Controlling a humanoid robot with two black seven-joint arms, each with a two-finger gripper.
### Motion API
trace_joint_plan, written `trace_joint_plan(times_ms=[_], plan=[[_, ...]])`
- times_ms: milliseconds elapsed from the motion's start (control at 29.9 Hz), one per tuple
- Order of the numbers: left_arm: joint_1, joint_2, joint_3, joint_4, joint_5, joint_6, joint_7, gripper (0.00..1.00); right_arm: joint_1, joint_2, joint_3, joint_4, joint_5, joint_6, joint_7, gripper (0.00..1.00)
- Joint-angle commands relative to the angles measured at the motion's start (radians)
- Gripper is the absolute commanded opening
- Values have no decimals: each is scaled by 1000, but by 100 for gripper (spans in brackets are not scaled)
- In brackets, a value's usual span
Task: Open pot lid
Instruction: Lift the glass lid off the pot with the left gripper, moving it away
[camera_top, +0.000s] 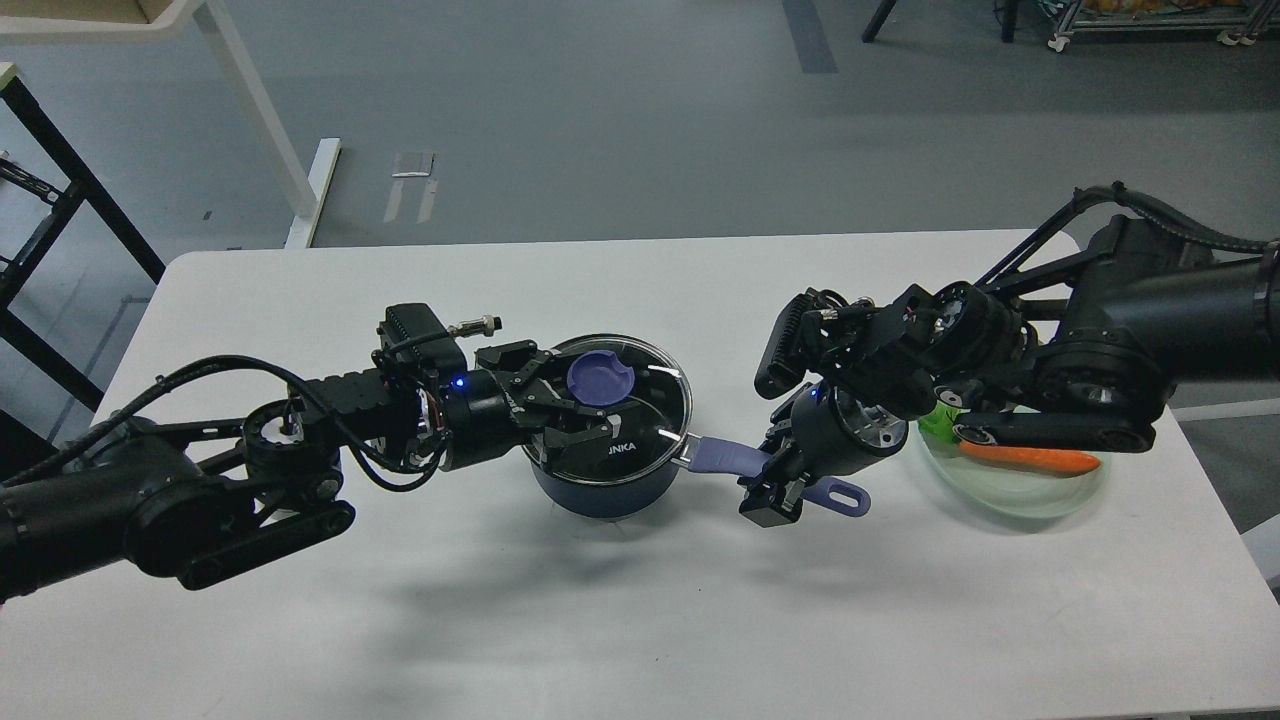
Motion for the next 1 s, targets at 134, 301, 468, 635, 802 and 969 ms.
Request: trace_joint_plan(times_ms=[134, 301, 468, 635, 802, 969], plan=[[-3, 1, 0, -2, -1, 4, -4, 59, 0, 3, -1, -1, 0, 0, 0, 21], [-6, 3, 0, -2, -2, 4, -7, 46, -2, 3, -1, -2, 0, 0, 0, 21], [-11, 9, -1, -5, -8, 3, -7, 44, -3, 1, -1, -4, 2, 0, 0, 22], [-11, 15, -1, -6, -10, 1, -8, 42, -5, 3, -1, -10, 2, 0, 0, 22], [-11, 20, -1, -9, -11, 0, -10, 40, -6, 3, -1, -10, 2, 0, 0, 22], [-17, 53, -9, -15, -34, -4, -17, 38, -6, -3, -1, -10, 2, 0, 0, 22]])
